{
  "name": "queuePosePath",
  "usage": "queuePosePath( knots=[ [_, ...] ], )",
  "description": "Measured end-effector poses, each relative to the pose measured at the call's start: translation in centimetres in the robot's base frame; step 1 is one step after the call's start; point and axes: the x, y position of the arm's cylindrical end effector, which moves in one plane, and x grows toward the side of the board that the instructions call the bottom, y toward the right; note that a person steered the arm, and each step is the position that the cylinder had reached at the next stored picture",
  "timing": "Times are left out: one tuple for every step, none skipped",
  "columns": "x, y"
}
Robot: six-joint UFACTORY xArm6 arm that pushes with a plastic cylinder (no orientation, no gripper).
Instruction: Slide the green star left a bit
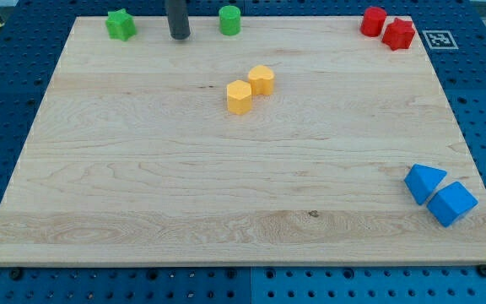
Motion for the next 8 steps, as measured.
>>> queuePosePath(
  knots=[
    [-0.1, -0.2],
    [-0.3, -1.9],
    [-0.3, -4.4],
    [-0.6, -6.7],
    [-1.6, -7.1],
    [-2.2, -7.1],
    [-2.6, -7.1],
    [-2.7, -7.7]
  ],
)
